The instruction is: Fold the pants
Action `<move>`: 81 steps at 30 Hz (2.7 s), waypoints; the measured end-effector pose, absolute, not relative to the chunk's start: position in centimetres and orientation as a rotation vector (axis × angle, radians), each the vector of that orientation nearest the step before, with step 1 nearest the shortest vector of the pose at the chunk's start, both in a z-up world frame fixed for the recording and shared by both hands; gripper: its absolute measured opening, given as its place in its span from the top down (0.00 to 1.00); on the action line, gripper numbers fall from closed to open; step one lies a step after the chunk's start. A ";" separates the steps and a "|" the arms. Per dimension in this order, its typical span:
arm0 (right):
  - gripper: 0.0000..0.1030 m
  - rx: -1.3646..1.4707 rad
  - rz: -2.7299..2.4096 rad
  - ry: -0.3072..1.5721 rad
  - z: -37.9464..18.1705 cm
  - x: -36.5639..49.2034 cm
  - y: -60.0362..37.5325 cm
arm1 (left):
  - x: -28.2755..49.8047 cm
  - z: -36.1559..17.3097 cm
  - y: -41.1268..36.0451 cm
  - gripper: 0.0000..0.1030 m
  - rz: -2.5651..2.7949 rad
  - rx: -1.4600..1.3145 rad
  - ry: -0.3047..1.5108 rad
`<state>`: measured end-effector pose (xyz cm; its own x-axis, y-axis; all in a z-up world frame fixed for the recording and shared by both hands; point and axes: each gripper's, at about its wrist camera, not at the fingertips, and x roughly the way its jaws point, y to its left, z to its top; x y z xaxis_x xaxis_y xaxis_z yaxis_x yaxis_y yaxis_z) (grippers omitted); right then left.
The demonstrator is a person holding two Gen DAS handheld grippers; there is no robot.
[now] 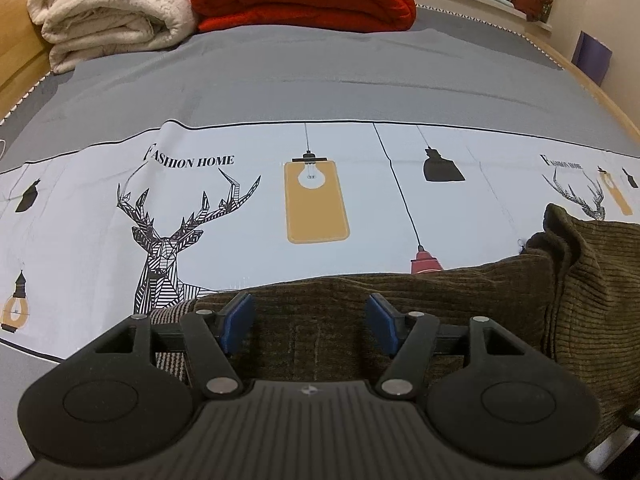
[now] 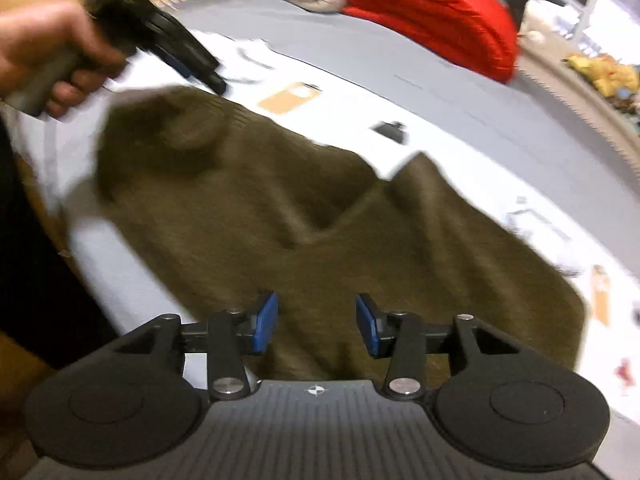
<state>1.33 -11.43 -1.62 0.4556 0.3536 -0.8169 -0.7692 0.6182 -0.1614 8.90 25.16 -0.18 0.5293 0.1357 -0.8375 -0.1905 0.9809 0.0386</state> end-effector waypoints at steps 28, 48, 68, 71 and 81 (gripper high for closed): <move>0.79 -0.803 0.896 0.820 -6.6 -4.5 -8.6 | 8.3 1.9 24.5 0.29 0.178 -0.017 0.983; 0.70 -0.080 0.261 1.106 -6.2 5.4 -26.0 | 14.6 -4.3 13.8 0.95 -0.226 -0.261 1.150; 0.33 0.097 0.065 0.902 -2.5 5.9 -31.7 | 16.5 -2.3 13.9 0.83 -0.174 -0.359 0.969; 0.31 0.214 0.052 1.036 -4.4 6.6 -33.1 | 15.3 -0.8 12.1 0.83 -0.331 -0.321 0.929; 0.31 0.329 0.026 1.209 -7.6 7.7 -32.6 | 15.3 -5.6 7.4 0.79 -0.281 0.031 1.147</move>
